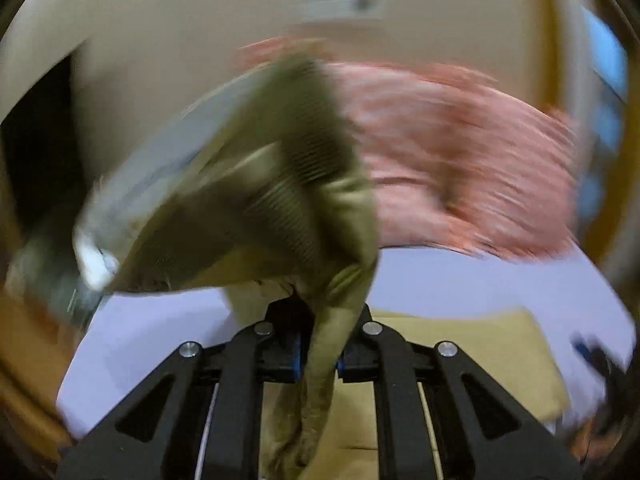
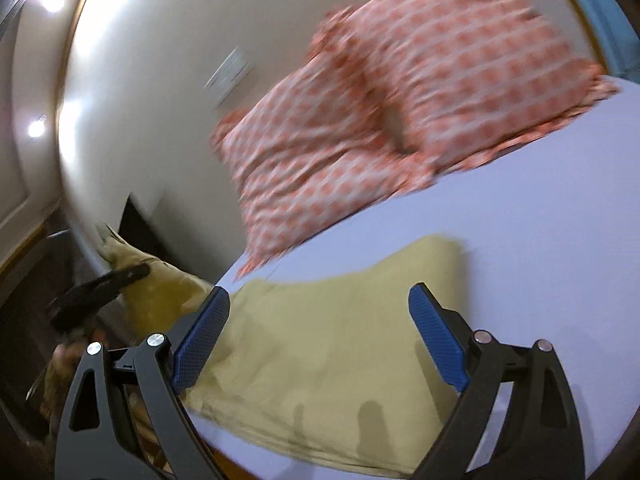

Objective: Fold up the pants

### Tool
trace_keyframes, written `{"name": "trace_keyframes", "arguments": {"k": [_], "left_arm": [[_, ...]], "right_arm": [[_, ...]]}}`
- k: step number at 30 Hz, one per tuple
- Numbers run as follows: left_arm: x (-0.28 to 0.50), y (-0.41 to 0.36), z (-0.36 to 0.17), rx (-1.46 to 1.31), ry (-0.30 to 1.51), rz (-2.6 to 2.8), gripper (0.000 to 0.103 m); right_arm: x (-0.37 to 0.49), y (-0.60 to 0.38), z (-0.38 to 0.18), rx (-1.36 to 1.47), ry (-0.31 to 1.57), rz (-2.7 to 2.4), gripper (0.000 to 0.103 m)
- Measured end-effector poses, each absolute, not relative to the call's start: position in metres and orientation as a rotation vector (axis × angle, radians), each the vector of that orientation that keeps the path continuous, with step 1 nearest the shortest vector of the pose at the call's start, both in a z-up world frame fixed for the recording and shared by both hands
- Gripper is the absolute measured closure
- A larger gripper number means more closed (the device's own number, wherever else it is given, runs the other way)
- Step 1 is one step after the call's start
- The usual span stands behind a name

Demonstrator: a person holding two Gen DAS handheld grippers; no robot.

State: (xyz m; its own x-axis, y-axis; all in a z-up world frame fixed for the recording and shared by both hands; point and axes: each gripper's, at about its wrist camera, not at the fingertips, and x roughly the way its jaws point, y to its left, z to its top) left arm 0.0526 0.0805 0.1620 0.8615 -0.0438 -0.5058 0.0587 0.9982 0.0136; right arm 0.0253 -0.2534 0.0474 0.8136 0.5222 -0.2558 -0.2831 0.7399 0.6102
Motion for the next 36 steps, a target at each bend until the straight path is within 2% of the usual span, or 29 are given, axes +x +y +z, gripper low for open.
{"name": "trace_keyframes", "arguments": {"k": [4, 8, 10, 12, 13, 15, 16, 17, 18, 19, 20, 23, 27, 30, 32, 33, 34, 35, 36], "left_arm": [[0.026, -0.046, 0.117, 0.3, 0.528, -0.324, 0.091], [0.014, -0.098, 0.054, 0.418, 0.625, -0.453, 0.09], [0.002, -0.112, 0.027, 0.518, 0.611, -0.441, 0.089], [-0.004, -0.106, 0.024, 0.526, 0.613, -0.434, 0.083], [-0.007, -0.095, 0.031, 0.473, 0.635, -0.465, 0.077], [-0.011, -0.076, 0.046, 0.386, 0.652, -0.513, 0.07], [-0.018, -0.065, 0.054, 0.344, 0.654, -0.533, 0.063], [-0.023, -0.047, 0.067, 0.277, 0.649, -0.554, 0.052], [-0.026, -0.034, 0.078, 0.222, 0.632, -0.559, 0.048], [-0.022, -0.008, 0.09, 0.143, 0.616, -0.528, 0.037], [-0.014, 0.008, 0.096, 0.097, 0.614, -0.489, 0.033], [0.04, 0.068, 0.091, -0.033, 0.697, -0.301, 0.03], [0.111, 0.116, 0.049, -0.197, 0.933, -0.244, 0.032], [0.128, 0.119, 0.031, -0.265, 1.034, -0.319, 0.032], [0.123, 0.11, 0.029, -0.262, 1.042, -0.402, 0.031], [0.127, 0.107, 0.03, -0.253, 1.042, -0.414, 0.033], [0.126, 0.105, 0.03, -0.256, 1.053, -0.438, 0.046], [0.127, 0.104, 0.03, -0.249, 1.069, -0.441, 0.071], [0.129, 0.104, 0.029, -0.247, 1.081, -0.44, 0.078]], "right_arm": [[0.017, -0.296, 0.048, 0.645, 0.418, 0.365, 0.01], [0.027, -0.311, 0.034, 0.689, 0.519, 0.367, 0.01], [0.038, -0.307, 0.025, 0.691, 0.591, 0.384, 0.01], [0.05, -0.298, 0.017, 0.675, 0.669, 0.402, 0.011], [0.058, -0.292, 0.013, 0.659, 0.709, 0.409, 0.013], [0.066, -0.284, 0.006, 0.635, 0.761, 0.415, 0.022], [0.069, -0.279, 0.004, 0.604, 0.781, 0.406, 0.026], [0.071, -0.275, 0.003, 0.582, 0.788, 0.405, 0.031], [0.075, -0.271, 0.002, 0.56, 0.802, 0.411, 0.035], [0.079, -0.268, 0.001, 0.542, 0.804, 0.413, 0.039], [0.08, -0.265, -0.001, 0.531, 0.805, 0.415, 0.044], [0.091, -0.264, -0.006, 0.536, 0.819, 0.442, 0.051], [0.1, -0.27, -0.008, 0.57, 0.849, 0.474, 0.054], [0.107, -0.268, -0.006, 0.57, 0.882, 0.515, 0.056], [0.116, -0.27, -0.011, 0.622, 0.925, 0.602, 0.072], [0.12, -0.273, -0.016, 0.68, 0.948, 0.65, 0.076], [0.125, -0.278, -0.022, 0.755, 0.972, 0.702, 0.08], [0.127, -0.279, -0.025, 0.794, 0.983, 0.724, 0.082], [0.129, -0.28, -0.025, 0.813, 0.989, 0.738, 0.082]]}}
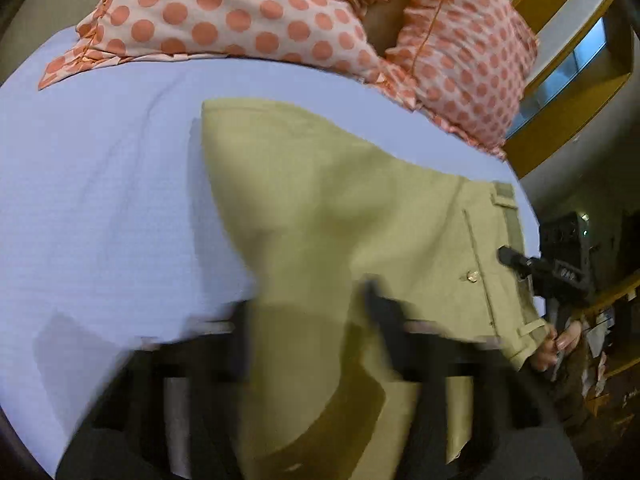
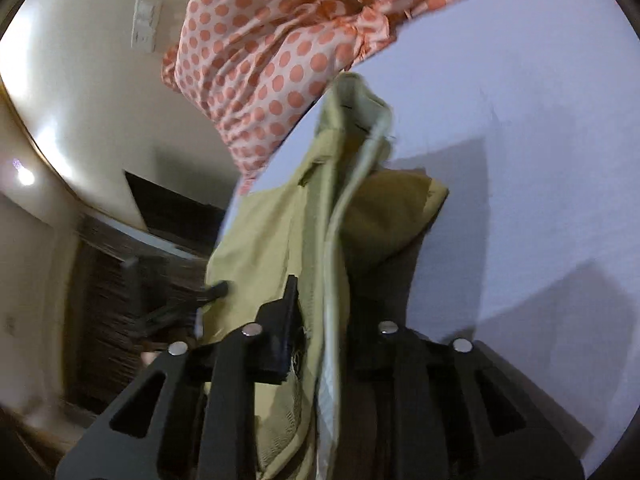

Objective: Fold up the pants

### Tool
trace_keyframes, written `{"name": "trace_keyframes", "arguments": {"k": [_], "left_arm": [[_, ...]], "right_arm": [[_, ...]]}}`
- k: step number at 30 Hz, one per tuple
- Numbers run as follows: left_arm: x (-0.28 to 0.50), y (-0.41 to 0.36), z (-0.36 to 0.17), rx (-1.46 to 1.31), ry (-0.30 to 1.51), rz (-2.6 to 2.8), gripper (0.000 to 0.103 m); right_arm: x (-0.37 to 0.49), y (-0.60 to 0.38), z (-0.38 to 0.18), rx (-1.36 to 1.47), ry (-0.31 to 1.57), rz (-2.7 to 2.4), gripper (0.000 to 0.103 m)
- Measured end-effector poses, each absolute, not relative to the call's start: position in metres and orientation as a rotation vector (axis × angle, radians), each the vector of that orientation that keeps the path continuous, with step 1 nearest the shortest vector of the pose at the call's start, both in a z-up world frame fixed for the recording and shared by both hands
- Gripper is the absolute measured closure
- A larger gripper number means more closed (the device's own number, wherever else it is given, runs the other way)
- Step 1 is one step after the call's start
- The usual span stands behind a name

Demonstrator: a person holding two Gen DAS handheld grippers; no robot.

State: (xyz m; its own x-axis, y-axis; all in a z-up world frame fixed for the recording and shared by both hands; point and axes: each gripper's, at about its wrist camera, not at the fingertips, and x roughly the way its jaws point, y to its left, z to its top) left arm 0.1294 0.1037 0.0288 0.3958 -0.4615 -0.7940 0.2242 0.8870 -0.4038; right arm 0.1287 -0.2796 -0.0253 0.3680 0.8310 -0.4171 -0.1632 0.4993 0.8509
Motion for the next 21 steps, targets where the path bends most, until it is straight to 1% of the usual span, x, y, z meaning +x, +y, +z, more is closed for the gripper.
{"name": "trace_keyframes", "arguments": {"k": [1, 2, 4, 6, 9, 12, 13, 14, 15, 16, 18, 19, 20, 21], "left_arm": [[0.131, 0.105, 0.03, -0.257, 1.084, -0.448, 0.086], [0.134, 0.105, 0.036, -0.263, 1.078, -0.451, 0.09], [0.142, 0.099, 0.046, -0.24, 1.037, -0.452, 0.091], [0.157, 0.087, 0.066, -0.19, 0.953, -0.438, 0.092], [0.192, 0.069, 0.078, -0.159, 0.893, -0.395, 0.091], [0.232, 0.052, 0.068, -0.123, 0.891, -0.302, 0.088], [0.246, 0.046, 0.057, -0.099, 0.92, -0.238, 0.085], [0.251, 0.043, 0.051, -0.073, 0.939, -0.198, 0.076], [0.252, 0.041, 0.047, -0.049, 0.948, -0.17, 0.073], [0.248, 0.04, 0.046, -0.023, 0.943, -0.153, 0.067], [0.225, 0.042, 0.053, 0.056, 0.903, -0.093, 0.053], [0.211, 0.045, 0.058, 0.093, 0.879, -0.058, 0.036], [0.19, 0.047, 0.066, 0.131, 0.837, -0.012, 0.018], [0.169, 0.049, 0.073, 0.155, 0.804, 0.028, 0.007]], "right_arm": [[0.13, -0.279, -0.022, 0.811, 0.985, 0.746, 0.084], [0.134, -0.277, -0.014, 0.787, 0.973, 0.747, 0.084], [0.145, -0.275, 0.009, 0.728, 0.929, 0.743, 0.085], [0.161, -0.274, 0.03, 0.68, 0.878, 0.728, 0.086], [0.192, -0.282, 0.05, 0.639, 0.819, 0.657, 0.086], [0.223, -0.291, 0.046, 0.582, 0.815, 0.511, 0.086], [0.233, -0.291, 0.037, 0.549, 0.838, 0.446, 0.083], [0.239, -0.289, 0.029, 0.52, 0.871, 0.391, 0.079], [0.244, -0.289, 0.02, 0.485, 0.915, 0.331, 0.074], [0.244, -0.291, 0.014, 0.462, 0.943, 0.283, 0.065], [0.226, -0.301, 0.02, 0.422, 0.889, 0.218, 0.062], [0.212, -0.302, 0.03, 0.37, 0.847, 0.165, 0.054], [0.193, -0.3, 0.045, 0.305, 0.796, 0.103, 0.039], [0.175, -0.297, 0.055, 0.27, 0.754, 0.087, 0.029]]}}
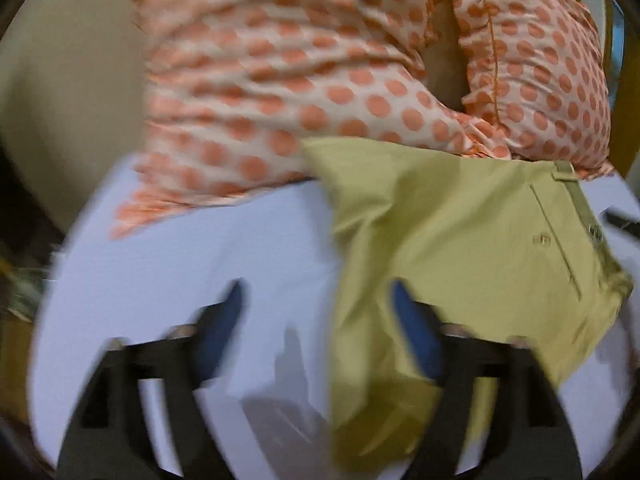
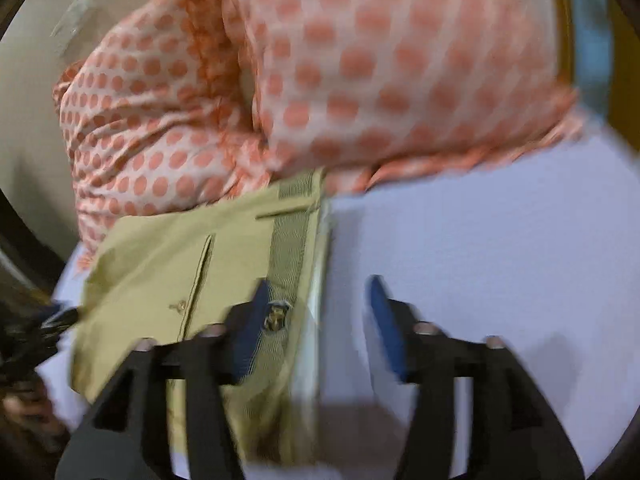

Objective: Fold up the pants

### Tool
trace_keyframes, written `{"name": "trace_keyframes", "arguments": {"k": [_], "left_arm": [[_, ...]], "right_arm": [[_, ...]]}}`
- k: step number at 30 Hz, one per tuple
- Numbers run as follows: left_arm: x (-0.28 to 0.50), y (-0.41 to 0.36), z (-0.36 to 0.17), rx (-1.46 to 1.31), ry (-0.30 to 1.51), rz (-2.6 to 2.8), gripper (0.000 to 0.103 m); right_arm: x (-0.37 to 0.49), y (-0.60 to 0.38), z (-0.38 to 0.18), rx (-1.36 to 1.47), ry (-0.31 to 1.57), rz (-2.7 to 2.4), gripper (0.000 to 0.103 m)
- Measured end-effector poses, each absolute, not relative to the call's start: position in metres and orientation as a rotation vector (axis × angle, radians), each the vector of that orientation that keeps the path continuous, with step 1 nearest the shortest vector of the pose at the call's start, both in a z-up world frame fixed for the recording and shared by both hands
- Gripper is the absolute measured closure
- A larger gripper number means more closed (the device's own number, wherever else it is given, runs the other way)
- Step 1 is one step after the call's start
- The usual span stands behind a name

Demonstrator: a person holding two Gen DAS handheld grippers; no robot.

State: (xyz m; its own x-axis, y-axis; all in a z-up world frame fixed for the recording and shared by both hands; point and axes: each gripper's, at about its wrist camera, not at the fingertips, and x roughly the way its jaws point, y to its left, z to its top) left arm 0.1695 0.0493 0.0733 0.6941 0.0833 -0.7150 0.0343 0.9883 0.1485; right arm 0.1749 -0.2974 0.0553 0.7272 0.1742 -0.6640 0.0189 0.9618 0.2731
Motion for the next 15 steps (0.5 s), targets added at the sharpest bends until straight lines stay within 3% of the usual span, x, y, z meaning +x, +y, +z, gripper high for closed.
{"name": "trace_keyframes", "arguments": {"k": [1, 2, 8, 15], "left_arm": [[0.147, 0.05, 0.08, 0.168, 0.768, 0.054, 0.002], [0.132, 0.05, 0.083, 0.168, 0.753, 0.053, 0.002], [0.063, 0.027, 0.055, 0.124, 0.852, -0.043, 0.002], [0.062, 0.008, 0.022, 0.214, 0.933, 0.003, 0.002]], "right_arm": [[0.159, -0.294, 0.065, 0.248, 0.721, 0.09, 0.005], [0.136, -0.286, 0.073, 0.221, 0.693, 0.097, 0.001], [0.065, -0.213, 0.065, 0.071, 0.712, 0.219, 0.001], [0.064, -0.17, 0.025, -0.039, 0.849, 0.114, 0.001]]}}
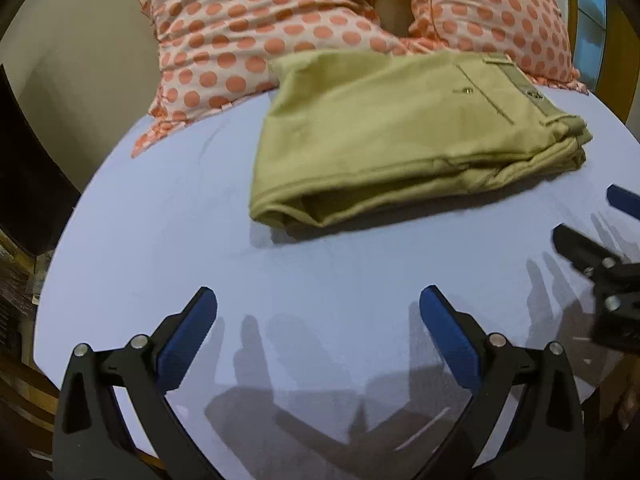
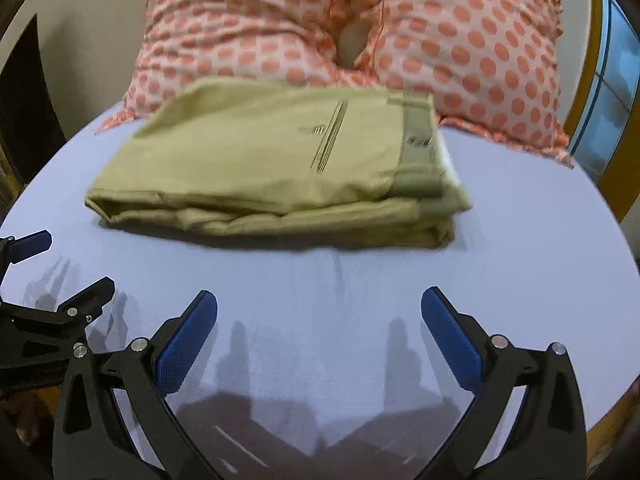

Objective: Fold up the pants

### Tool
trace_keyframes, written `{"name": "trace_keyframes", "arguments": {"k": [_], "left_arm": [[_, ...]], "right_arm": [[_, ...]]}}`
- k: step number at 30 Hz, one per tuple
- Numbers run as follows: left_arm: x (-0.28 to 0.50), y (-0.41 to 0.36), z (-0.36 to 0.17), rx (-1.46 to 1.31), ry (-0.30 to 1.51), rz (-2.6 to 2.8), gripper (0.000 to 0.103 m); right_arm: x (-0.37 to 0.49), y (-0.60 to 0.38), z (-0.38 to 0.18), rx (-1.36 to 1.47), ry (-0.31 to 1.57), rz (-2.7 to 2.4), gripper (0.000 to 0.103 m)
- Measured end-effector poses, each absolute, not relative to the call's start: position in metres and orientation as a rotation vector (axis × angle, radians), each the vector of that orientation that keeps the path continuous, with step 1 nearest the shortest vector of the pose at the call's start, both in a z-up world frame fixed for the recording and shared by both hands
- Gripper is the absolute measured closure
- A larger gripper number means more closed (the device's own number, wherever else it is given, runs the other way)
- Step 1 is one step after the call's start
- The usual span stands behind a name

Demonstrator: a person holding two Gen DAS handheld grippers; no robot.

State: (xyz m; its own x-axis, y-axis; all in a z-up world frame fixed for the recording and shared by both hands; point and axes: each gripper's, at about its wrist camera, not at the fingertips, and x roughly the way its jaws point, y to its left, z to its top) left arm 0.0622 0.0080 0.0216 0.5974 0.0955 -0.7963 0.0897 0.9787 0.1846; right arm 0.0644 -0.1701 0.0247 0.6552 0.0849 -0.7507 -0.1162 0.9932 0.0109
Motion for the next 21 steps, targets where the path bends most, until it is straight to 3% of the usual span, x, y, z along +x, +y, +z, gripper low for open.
{"name": "trace_keyframes", "arguments": {"k": [6, 21], "left_arm": [[0.065, 0.03, 0.01, 0.043, 0.979, -0.066, 0.002], [0.06, 0.03, 0.008, 0.044, 0.945, -0.063, 0.002]], "right_arm": [[0.068, -0.171, 0.008, 0.003, 0.902, 0.078, 0.001], [0.067, -0.171, 0.007, -0.005, 0.915, 0.074, 0.001]]}}
